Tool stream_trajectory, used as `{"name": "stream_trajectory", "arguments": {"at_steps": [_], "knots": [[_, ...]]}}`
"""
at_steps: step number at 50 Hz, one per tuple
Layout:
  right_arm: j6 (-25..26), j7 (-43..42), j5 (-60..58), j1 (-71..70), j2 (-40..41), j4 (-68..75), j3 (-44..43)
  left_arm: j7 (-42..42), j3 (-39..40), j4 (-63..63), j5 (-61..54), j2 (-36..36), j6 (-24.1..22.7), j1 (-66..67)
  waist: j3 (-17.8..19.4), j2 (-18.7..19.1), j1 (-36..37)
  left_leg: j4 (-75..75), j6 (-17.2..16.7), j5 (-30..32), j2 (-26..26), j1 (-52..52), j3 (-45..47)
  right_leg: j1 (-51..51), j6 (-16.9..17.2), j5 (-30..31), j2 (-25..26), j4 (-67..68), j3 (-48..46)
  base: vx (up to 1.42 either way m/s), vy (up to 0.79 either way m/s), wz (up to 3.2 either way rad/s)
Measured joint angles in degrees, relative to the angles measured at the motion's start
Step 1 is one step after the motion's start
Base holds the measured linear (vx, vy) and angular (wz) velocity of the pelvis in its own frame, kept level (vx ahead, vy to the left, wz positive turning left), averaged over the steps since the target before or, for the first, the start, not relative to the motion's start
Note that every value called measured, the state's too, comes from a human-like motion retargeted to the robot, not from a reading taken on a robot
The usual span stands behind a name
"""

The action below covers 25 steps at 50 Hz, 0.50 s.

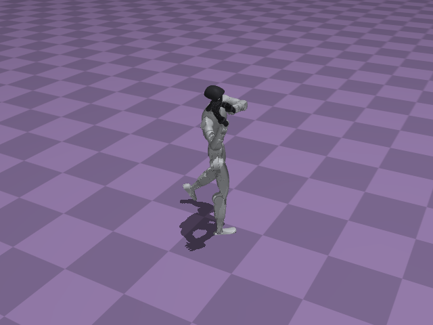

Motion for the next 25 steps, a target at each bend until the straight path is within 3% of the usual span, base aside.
{"name": "stream_trajectory", "arguments": {"at_steps": [10, 17, 23, 25], "knots": [[3.6, -5.86, -8.44, -0.7, 5.6, 3.29, -2.71, 0.44, -1.51, 2.67, 8.61, -0.15, 0.11, -2.91, 1.21, 2.7, -6.25, -6.39, 2.64, -12.19, 4.1, 2.94, 14.91, -3.11, 0.89, 1.55, -2.07, 0.47, -3.66, -0.08, 0.11, 0.29], [4.56, -11.06, -9.61, -0.37, 15.84, 6.59, -4.75, -3.03, -4.24, 7.19, 10.72, -1.65, -0.19, -2.76, 3.6, 3.27, -8.66, -10.0, 6.88, -23.67, 6.85, 3.97, 33.48, -3.39, 0.91, 4.88, -5.64, -1.83, -11.32, -0.18, 0.18, 0.89], [4.01, -14.51, -5.76, 0.16, 27.65, 10.76, -5.62, -10.68, -7.98, 10.77, 9.97, -1.45, -0.52, -0.38, 3.64, 2.24, -4.68, -13.05, 11.49, -32.98, 7.23, 5.48, 53.92, -2.26, 2.09, 9.97, -10.51, -0.74, -20.97, -0.21, 0.23, 1.58], [8.75, -16.96, -9.35, 0.67, 29.14, 17.01, -5.78, -13.78, -10.26, 13.12, 8.72, -1.57, -0.15, 0.85, 2.44, 0.97, -1.1, -14.38, 13.38, -34.73, 6.01, 4.88, 54.14, -1.62, 1.65, 11.81, -12.61, 0.0, -23.95, -0.17, 0.29, 1.75]]}}
